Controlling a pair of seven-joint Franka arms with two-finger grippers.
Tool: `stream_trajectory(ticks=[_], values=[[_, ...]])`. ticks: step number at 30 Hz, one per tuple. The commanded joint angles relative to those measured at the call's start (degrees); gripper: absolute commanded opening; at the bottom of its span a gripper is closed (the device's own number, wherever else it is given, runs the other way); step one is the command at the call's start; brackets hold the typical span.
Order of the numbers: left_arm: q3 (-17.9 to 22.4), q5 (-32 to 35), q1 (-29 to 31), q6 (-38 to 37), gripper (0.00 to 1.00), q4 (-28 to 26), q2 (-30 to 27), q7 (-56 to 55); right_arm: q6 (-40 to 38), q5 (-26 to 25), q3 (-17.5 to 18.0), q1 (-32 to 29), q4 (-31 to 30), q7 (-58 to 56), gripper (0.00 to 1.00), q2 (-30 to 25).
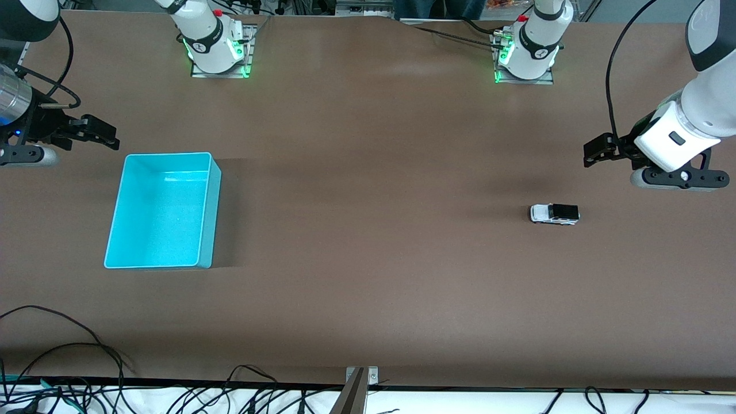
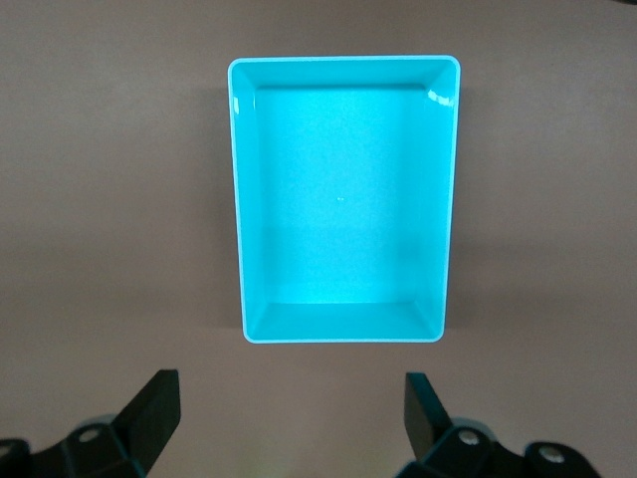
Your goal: Wind and store white jeep toy
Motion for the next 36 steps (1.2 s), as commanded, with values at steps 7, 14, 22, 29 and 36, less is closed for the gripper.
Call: stream_trajectory(ticks=[7, 14, 22, 29, 36], values=[[0.3, 1.2, 0.3, 0.0, 1.00, 1.6, 2.6, 15.8, -0.5, 1.0, 0.1, -0.2, 1.4, 0.5, 1.00, 0.6], [0.2, 8.8, 0.1, 3.3, 1.00, 1.1, 5.4, 31.3, -0.5, 1.0, 0.0, -0.3, 1.3, 0.5, 1.00, 0.6], [0.1, 8.2, 0.8, 5.4, 1.00, 1.0, 9.1, 42.4, -0.5, 1.0, 0.1, -0.3, 1.3, 0.5, 1.00, 0.6], [0.1, 5.7, 2.7, 7.9, 1.00, 0.4, 12.9, 54.3, -0.5, 1.0, 0.1, -0.3, 1.3, 0.5, 1.00, 0.6], [0.2, 6.2, 3.0, 18.4, 1.00, -6.1, 13.6, 65.6, -0.5, 1.0, 0.1, -0.2, 1.4, 0.5, 1.00, 0.6]])
